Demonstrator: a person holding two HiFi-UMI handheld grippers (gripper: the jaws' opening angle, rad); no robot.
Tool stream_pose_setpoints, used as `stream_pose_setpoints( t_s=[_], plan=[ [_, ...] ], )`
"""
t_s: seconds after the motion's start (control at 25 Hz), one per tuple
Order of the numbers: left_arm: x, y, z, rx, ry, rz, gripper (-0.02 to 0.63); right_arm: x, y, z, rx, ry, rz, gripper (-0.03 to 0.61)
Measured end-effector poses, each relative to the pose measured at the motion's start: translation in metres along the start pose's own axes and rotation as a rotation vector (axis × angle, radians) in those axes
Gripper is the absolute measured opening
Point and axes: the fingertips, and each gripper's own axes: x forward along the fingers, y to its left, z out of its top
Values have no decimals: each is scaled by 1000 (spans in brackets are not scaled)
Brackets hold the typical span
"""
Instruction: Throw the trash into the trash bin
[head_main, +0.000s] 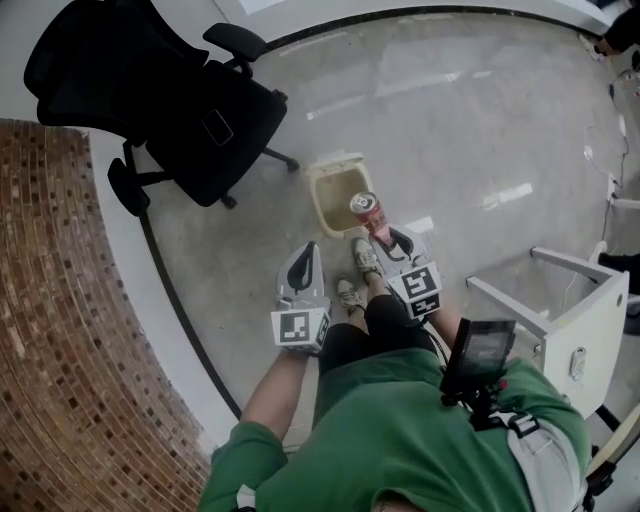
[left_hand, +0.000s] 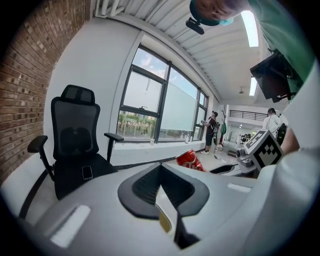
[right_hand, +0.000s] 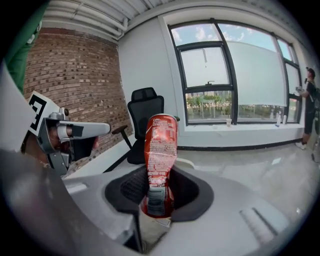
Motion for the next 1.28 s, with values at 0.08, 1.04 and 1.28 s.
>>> stream_pose_setpoints(
  t_s=[0.08, 1.04, 1.28],
  plan=[
    [15, 5, -19, -11, 38, 11, 6, 21, -6, -20, 6, 46, 19, 117],
    [124, 57, -227, -122, 278, 54, 6, 190, -41, -201, 0, 318, 120, 117],
    [144, 60, -269, -117, 313, 37, 6, 217, -51, -237, -18, 363, 127, 117]
  ],
)
